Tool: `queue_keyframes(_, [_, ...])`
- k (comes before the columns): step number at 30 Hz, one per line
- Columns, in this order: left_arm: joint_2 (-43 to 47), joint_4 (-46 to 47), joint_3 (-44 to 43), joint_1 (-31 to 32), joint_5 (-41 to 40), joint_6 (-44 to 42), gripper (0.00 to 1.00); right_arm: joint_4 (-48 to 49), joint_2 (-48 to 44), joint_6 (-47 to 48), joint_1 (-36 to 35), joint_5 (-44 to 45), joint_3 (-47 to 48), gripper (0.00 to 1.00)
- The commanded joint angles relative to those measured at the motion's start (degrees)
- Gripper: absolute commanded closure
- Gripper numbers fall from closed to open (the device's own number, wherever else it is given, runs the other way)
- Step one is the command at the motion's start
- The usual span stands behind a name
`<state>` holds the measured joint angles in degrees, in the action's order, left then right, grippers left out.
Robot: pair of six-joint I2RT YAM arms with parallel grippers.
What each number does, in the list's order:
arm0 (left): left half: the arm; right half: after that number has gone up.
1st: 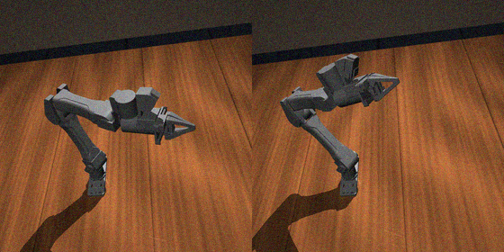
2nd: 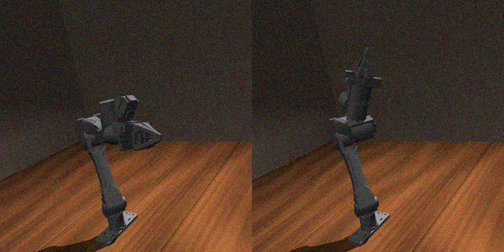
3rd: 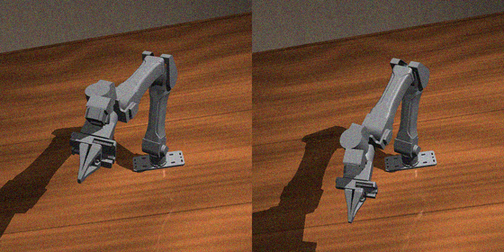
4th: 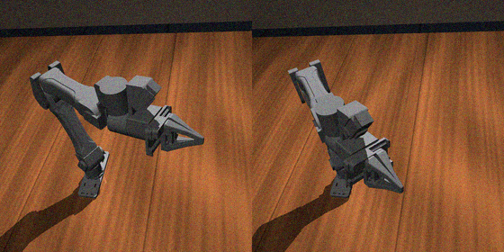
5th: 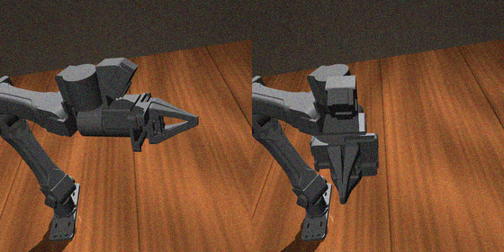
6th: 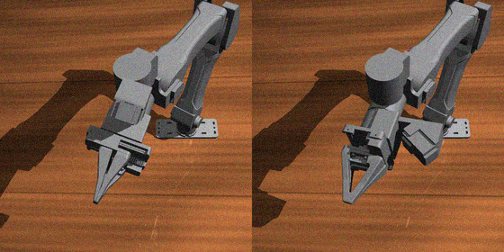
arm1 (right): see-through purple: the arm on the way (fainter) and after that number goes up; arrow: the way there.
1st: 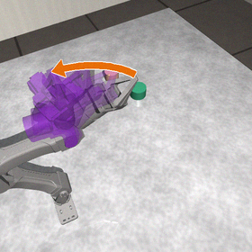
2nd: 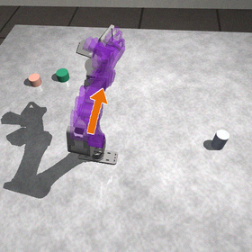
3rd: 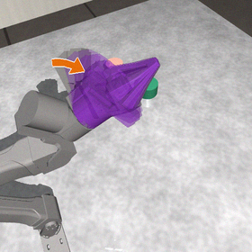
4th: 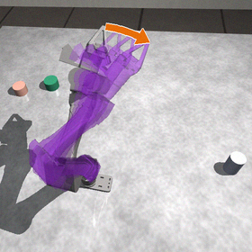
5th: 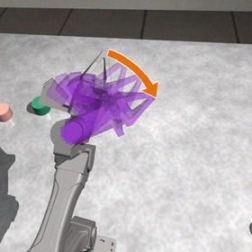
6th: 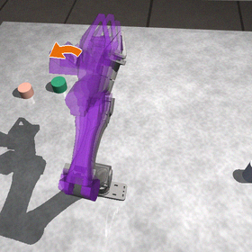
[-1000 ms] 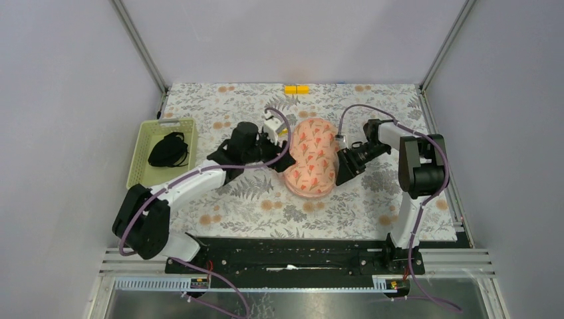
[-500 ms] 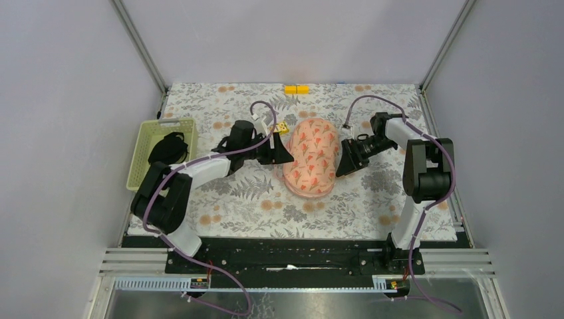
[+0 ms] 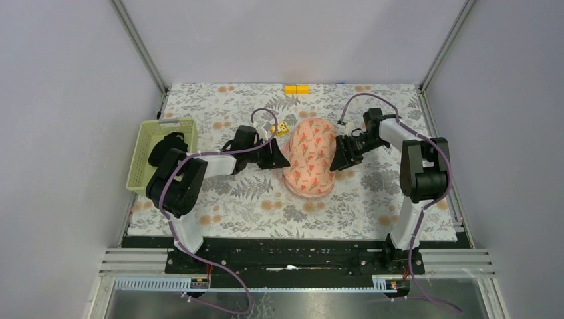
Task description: Unzip the laundry bag and remove the bra
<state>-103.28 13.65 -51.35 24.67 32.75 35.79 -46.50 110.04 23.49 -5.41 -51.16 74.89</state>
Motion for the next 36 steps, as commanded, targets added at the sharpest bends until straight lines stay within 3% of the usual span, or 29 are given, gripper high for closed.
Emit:
queue_keyframes(1, [-0.3,5.0,-1.4,-0.1,1.7,0.1,0.57,4.8,1.8,-4.9,-1.4,3.4,0.3,0.32])
queue_keyframes(3, [-0.7,5.5,-1.4,-0.1,2.1,0.5,0.61,4.7,3.0,-5.1,-1.7,3.6,1.3,0.32])
queue_keyframes(12, [2.4,7.2,0.2,-0.1,5.0,0.2,0.99,4.7,7.5,-4.6,-5.4,3.2,4.9,0.34])
queue_keyframes(21, [10.7,1.8,0.4,-0.1,7.2,-5.6,1.00,4.6,7.7,-5.1,-8.2,-1.9,7.2,0.33])
queue_keyframes(29, [13.2,0.3,-3.4,0.6,7.9,-7.7,1.00,-2.5,5.7,-1.1,-5.3,-6.1,9.4,0.08])
queue_keyframes(36, [12.3,-3.8,-9.4,4.3,6.8,-15.0,1.00,-5.2,-0.8,-4.0,2.7,-7.6,8.7,0.01])
